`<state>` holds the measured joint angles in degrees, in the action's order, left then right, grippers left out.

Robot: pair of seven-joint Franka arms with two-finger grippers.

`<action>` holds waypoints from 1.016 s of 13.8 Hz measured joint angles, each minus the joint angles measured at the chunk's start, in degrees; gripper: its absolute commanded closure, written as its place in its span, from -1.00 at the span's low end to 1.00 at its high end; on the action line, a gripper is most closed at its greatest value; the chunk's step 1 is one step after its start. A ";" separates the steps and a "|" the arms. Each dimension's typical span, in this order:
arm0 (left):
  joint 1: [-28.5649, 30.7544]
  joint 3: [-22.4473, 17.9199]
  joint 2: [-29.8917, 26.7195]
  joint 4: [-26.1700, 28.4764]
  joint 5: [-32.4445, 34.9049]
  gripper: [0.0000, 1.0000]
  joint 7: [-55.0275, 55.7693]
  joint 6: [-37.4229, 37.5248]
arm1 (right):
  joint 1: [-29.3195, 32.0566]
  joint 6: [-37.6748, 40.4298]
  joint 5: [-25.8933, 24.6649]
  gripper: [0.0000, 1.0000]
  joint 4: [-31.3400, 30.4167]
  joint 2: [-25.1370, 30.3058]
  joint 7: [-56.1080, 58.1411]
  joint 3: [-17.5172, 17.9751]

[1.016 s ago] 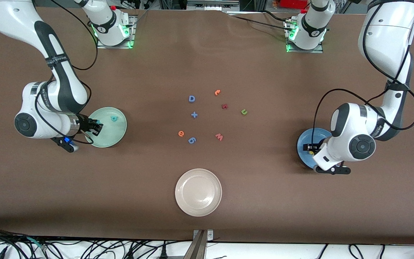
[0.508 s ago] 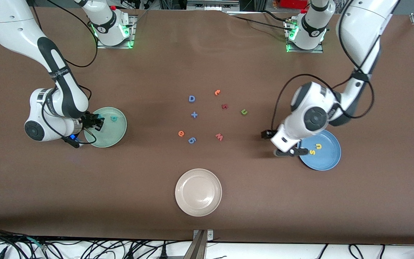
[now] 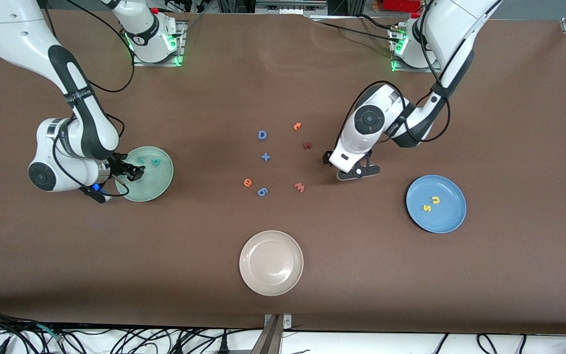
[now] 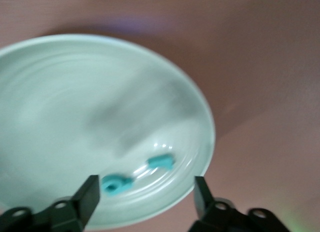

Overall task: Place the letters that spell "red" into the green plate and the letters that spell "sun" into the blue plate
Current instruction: 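Reach the left gripper to green u while the right gripper reaches orange e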

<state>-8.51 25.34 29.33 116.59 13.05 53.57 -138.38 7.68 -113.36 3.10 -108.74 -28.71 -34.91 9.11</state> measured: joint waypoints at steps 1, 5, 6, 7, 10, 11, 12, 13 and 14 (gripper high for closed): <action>-0.28 0.01 -0.02 1.10 0.07 -0.96 1.20 -1.35 | -0.03 0.25 0.52 -0.90 0.43 1.11 -2.64 1.87; -0.66 0.01 0.03 4.60 0.10 -0.91 3.20 -4.32 | -1.18 -0.70 1.33 -0.90 3.56 2.84 -17.83 10.22; -0.68 0.00 0.08 4.82 0.10 -0.88 3.46 -4.45 | -2.31 -2.31 1.35 -0.90 4.07 2.77 -21.33 11.08; -0.68 0.00 0.13 4.93 0.10 -0.81 3.67 -4.72 | -3.92 -4.53 1.35 -0.90 4.27 2.57 -24.50 11.34; -0.87 0.00 0.42 5.39 0.10 -0.71 4.91 -6.79 | -9.72 -13.45 1.33 -0.90 4.30 0.53 -32.88 11.41; -1.10 0.00 0.54 5.46 0.10 -0.64 5.30 -7.05 | -11.81 -16.50 1.30 -0.90 4.31 -0.38 -35.55 11.41; -1.36 0.00 0.60 5.49 0.10 -0.59 5.62 -7.21 | -13.69 -19.40 1.12 -0.90 4.33 -1.28 -37.59 11.41; -1.56 0.00 0.60 5.50 0.10 -0.48 5.86 -7.30 | -15.46 -22.24 0.81 -0.90 4.34 -2.08 -38.76 11.38; -1.64 0.00 0.60 5.51 0.10 -0.41 5.93 -7.36 | -17.09 -24.75 0.27 -0.90 4.35 -2.81 -39.40 11.37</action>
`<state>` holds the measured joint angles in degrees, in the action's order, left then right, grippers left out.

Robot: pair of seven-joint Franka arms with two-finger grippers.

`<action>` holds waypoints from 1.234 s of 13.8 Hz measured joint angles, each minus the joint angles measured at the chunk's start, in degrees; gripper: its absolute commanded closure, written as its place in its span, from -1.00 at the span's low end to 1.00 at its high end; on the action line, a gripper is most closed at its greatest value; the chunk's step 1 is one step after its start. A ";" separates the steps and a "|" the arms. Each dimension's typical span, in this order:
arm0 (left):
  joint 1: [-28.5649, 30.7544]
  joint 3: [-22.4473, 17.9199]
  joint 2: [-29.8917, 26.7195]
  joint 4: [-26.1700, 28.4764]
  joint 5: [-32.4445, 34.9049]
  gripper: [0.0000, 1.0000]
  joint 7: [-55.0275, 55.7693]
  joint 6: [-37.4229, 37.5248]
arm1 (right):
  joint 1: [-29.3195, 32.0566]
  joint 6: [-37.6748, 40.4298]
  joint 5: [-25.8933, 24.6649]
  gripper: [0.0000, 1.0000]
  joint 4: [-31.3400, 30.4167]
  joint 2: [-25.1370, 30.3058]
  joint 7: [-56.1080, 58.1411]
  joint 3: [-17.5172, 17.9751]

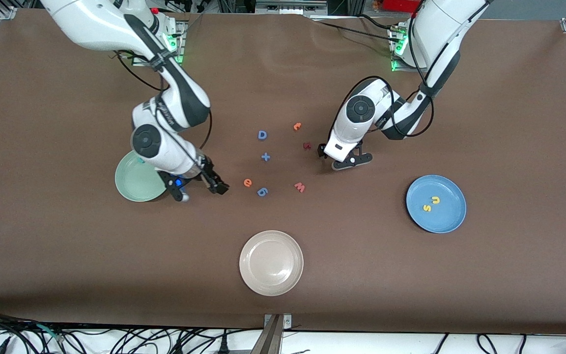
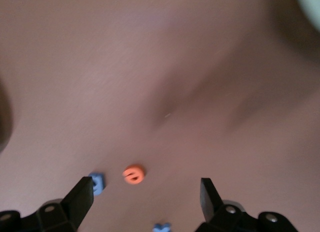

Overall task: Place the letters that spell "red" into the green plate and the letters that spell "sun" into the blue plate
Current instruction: 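Reach the left gripper to green u while the right gripper reaches orange e, then grasp green u with the left gripper while the right gripper grasps orange e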

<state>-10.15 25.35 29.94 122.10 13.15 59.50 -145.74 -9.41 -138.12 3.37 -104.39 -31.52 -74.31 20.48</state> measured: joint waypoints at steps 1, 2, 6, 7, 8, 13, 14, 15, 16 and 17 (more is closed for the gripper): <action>0.00 0.00 0.01 0.04 0.00 -0.36 0.18 -0.06 | -1.38 -2.24 -0.76 -0.90 0.00 -0.78 -0.38 -0.06; -0.01 0.00 0.02 0.11 0.00 -0.25 0.56 -0.34 | -2.41 -4.08 -2.01 -0.90 0.01 -1.62 -0.68 -0.15; -0.35 0.00 0.72 0.53 0.00 0.03 2.23 -2.84 | -4.67 -6.40 -8.57 -0.90 -0.01 -5.10 -0.91 -0.97; -0.46 -0.01 0.98 0.53 0.00 0.09 2.50 -3.26 | -5.41 -6.49 -9.11 -0.90 -0.01 -5.69 -0.91 -1.54; -0.47 -0.02 0.95 0.52 0.00 0.11 3.01 -3.31 | -6.33 -6.58 -9.28 -0.90 -0.01 -6.09 -0.91 -2.21; -1.07 -0.02 0.81 0.52 0.00 0.51 4.31 -3.41 | -11.98 -9.66 -9.91 -0.89 0.06 -6.64 -0.91 -6.33; -1.11 -0.02 0.73 0.52 0.01 0.53 4.33 -3.42 | -12.43 -10.16 -9.98 -0.87 0.07 -6.85 -0.91 -6.77; -1.13 -0.03 0.75 0.52 0.01 0.56 4.34 -3.44 | -12.69 -10.55 -10.40 -0.87 0.07 -7.17 -0.91 -7.14; -1.13 -0.03 0.75 0.52 0.01 0.59 4.34 -3.44 | -12.82 -10.86 -11.16 -0.86 0.08 -7.51 -0.91 -7.58; -1.13 -0.03 0.75 0.52 0.01 0.61 4.34 -3.44 | -12.86 -11.19 -11.97 -0.85 0.11 -7.90 -0.91 -7.93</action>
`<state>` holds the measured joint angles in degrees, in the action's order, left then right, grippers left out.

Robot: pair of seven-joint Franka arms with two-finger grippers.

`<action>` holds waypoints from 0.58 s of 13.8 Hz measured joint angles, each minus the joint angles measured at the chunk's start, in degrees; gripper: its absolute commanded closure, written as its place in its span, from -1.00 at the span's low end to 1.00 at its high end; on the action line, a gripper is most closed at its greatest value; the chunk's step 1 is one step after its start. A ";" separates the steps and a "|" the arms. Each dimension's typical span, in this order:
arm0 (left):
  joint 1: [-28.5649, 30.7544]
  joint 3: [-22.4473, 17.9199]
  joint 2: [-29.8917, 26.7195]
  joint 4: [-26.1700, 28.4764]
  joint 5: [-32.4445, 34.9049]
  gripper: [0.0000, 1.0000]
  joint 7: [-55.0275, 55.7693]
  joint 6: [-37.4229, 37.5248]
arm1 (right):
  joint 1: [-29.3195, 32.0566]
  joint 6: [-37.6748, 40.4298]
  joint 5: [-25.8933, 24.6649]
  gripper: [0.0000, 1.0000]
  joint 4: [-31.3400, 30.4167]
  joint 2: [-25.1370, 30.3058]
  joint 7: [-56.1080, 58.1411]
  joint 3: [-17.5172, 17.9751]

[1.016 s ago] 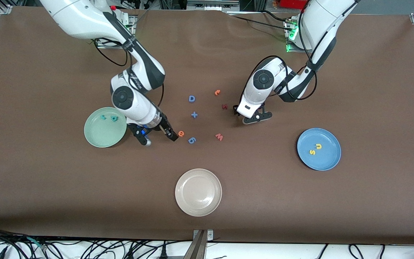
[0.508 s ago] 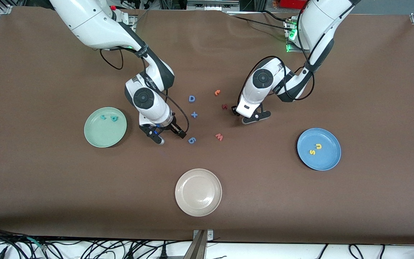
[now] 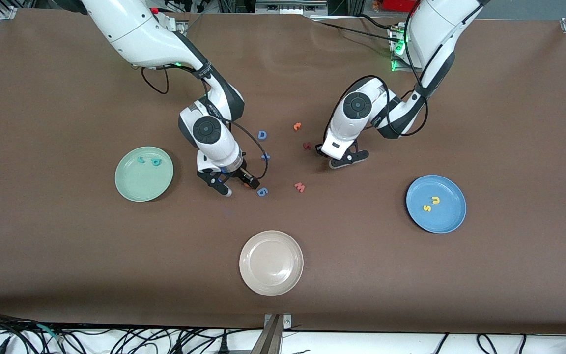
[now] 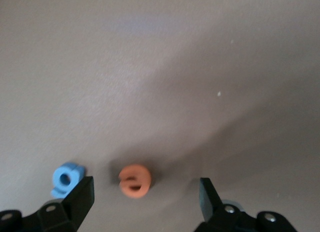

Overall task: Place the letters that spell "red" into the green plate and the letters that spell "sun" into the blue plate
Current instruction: 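Grasp green u with the left gripper while the right gripper grasps orange e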

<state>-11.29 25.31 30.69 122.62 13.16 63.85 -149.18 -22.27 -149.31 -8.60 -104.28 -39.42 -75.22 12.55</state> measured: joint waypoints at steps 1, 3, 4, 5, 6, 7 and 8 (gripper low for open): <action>0.00 -0.01 0.00 0.00 0.00 0.66 0.00 0.00 | -0.01 -0.48 -0.64 -0.85 0.01 -0.38 0.00 -0.19; 0.01 -0.03 0.00 -0.14 0.00 0.67 -0.13 0.31 | -0.14 -1.71 -0.94 -0.84 0.01 -0.80 -0.05 -0.22; 0.07 -0.23 0.00 -0.69 0.17 0.67 -0.82 1.65 | -0.24 -2.07 -0.95 -0.84 0.06 -0.81 -0.20 -0.22; 0.47 -0.55 -0.01 -2.02 0.28 0.67 -2.55 4.38 | -0.32 -2.29 -0.95 -0.83 0.07 -0.82 -0.28 -0.23; 1.51 -0.75 -0.06 -4.26 0.30 0.67 -4.96 8.11 | -0.40 -2.42 -0.95 -0.75 0.10 -0.85 -0.35 -0.24; 3.18 -0.82 -0.12 -7.43 0.30 0.67 -8.33 12.76 | -0.43 -2.52 -0.95 -0.72 0.14 -0.89 -0.37 -0.24; 5.12 -0.91 -0.17 -10.97 0.30 0.67 -12.24 17.44 | -0.44 -2.51 -0.95 -0.58 0.15 -0.89 -0.43 -0.26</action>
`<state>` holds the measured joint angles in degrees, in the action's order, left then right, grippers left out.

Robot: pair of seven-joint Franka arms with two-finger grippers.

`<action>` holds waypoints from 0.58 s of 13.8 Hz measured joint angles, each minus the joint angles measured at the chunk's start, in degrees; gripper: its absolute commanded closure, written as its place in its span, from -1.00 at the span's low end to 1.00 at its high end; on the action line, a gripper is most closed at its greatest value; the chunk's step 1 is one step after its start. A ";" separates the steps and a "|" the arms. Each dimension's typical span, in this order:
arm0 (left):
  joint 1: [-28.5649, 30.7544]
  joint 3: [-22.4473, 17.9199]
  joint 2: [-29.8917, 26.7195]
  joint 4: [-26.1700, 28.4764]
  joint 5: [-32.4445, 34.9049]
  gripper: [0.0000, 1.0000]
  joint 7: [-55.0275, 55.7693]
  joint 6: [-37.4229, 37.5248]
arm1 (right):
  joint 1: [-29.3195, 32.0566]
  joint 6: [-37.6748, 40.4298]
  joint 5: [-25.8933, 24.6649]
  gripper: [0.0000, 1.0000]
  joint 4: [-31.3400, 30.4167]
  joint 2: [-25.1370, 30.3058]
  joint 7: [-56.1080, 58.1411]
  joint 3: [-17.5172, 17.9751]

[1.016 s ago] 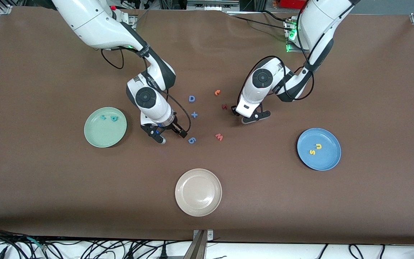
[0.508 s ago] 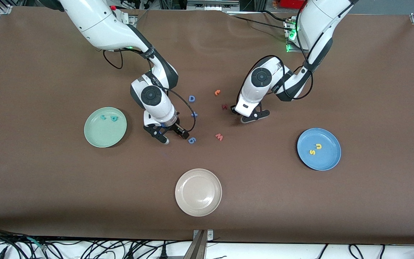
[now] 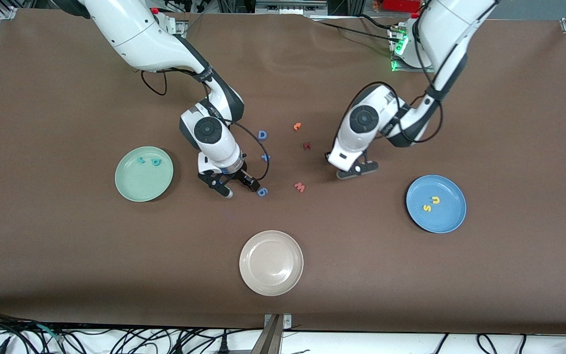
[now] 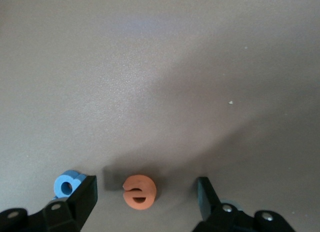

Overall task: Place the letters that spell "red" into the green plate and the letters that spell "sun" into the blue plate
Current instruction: 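Grasp green u with the left gripper while the right gripper grasps orange e, then release green u with the left gripper while the right gripper carries orange e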

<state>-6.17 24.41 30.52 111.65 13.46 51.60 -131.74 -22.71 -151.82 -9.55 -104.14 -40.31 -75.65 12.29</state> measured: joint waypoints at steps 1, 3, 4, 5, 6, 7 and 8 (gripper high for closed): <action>2.25 -0.14 -0.05 -3.64 0.00 0.67 -4.36 4.71 | -0.01 0.00 0.00 -0.42 0.01 -0.01 -0.01 -0.01; 7.38 -0.35 -0.14 -9.48 0.00 0.66 -13.56 12.05 | -0.03 0.01 -0.01 -0.19 0.03 -0.02 -0.07 -0.04; 10.10 -0.49 -0.13 -11.37 0.00 0.66 -18.21 14.09 | -0.04 0.01 -0.01 -0.08 0.03 -0.03 -0.08 -0.05; 12.72 -0.65 -0.04 -12.39 0.00 0.66 -22.26 14.97 | -0.04 0.01 -0.01 -0.03 0.03 -0.05 -0.09 -0.05; 15.26 -0.80 0.29 -12.97 0.00 0.66 -25.76 15.14 | -0.05 0.01 -0.01 0.16 0.05 -0.10 -0.11 -0.06; 17.45 -1.12 1.01 -13.60 0.00 0.66 -28.70 15.14 | -0.05 0.00 -0.01 0.35 0.07 -0.17 -0.14 -0.06; 19.00 -1.84 2.22 -14.57 0.01 0.64 -31.39 15.13 | -0.05 -0.08 -0.01 0.51 0.12 -0.18 -0.14 -0.05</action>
<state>12.84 22.56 32.73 97.09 13.47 20.21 -116.61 -22.76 -151.91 -9.56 -104.01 -40.50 -75.78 12.24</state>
